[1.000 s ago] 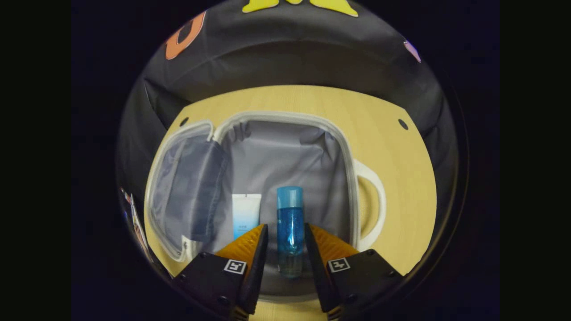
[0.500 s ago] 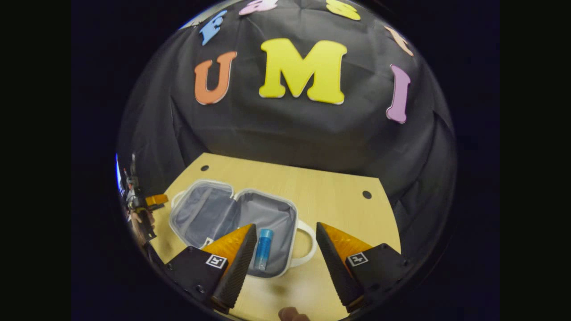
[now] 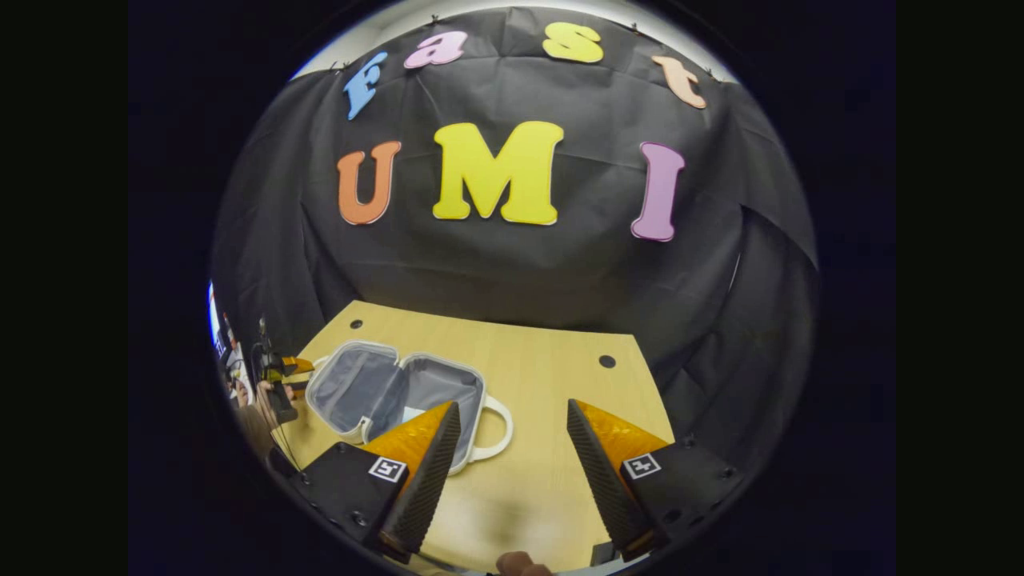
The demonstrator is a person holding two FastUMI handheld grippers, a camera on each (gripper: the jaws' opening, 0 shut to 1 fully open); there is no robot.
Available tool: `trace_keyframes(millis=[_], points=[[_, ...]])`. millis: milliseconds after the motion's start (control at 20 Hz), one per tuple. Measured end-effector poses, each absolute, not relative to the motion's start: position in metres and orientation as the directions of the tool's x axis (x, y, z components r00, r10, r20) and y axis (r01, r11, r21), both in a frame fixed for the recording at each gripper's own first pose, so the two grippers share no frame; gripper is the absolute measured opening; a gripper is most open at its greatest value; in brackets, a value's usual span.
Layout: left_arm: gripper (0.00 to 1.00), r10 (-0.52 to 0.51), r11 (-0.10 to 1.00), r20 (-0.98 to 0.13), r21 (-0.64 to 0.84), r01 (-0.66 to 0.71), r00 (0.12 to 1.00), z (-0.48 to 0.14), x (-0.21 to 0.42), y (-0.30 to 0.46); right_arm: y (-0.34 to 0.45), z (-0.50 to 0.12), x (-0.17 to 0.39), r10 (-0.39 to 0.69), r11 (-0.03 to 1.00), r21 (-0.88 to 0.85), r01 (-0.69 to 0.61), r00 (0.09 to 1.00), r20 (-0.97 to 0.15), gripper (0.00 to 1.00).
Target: First open the suitcase, pack the skin care products into it, and then close the suitcase.
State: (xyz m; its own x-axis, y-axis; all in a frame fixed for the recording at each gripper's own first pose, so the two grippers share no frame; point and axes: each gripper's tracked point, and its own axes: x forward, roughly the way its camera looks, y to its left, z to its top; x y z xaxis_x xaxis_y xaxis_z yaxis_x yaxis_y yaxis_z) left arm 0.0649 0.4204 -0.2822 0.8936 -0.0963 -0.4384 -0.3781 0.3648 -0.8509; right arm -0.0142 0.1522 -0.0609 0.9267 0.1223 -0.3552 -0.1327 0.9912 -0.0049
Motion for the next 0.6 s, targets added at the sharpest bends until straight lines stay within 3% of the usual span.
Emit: trace_keyframes(millis=[150,250,350,400,600], points=[[0.75,-0.134,0.337,-0.43,-0.867,-0.367,0.893,-0.29,0.07,0.413,0.15,-0.068,-0.021,0.116,0.993,0.02,-0.117,0.92,-0.374,0.77],[0.62,-0.144,0.339,-0.419,-0.872,-0.353,0.896,-0.288,0.073,0.412,0.148,-0.07,-0.022,0.107,0.994,0.017,-0.109,0.921,-0.373,0.8],[0.4,-0.128,0.353,-0.447,-0.855,-0.38,0.885,-0.294,0.072,0.417,0.15,-0.075,-0.026,0.112,0.994,0.026,-0.111,0.918,-0.381,0.79],[0.24,-0.128,0.347,-0.449,-0.855,-0.384,0.884,-0.292,0.072,0.415,0.15,-0.075,-0.026,0.115,0.993,0.031,-0.112,0.918,-0.379,0.79],[0.11,-0.126,0.402,-0.479,-0.825,-0.397,0.869,-0.289,0.07,0.41,0.142,-0.071,-0.029,0.104,0.994,0.023,-0.103,0.931,-0.35,0.79]])
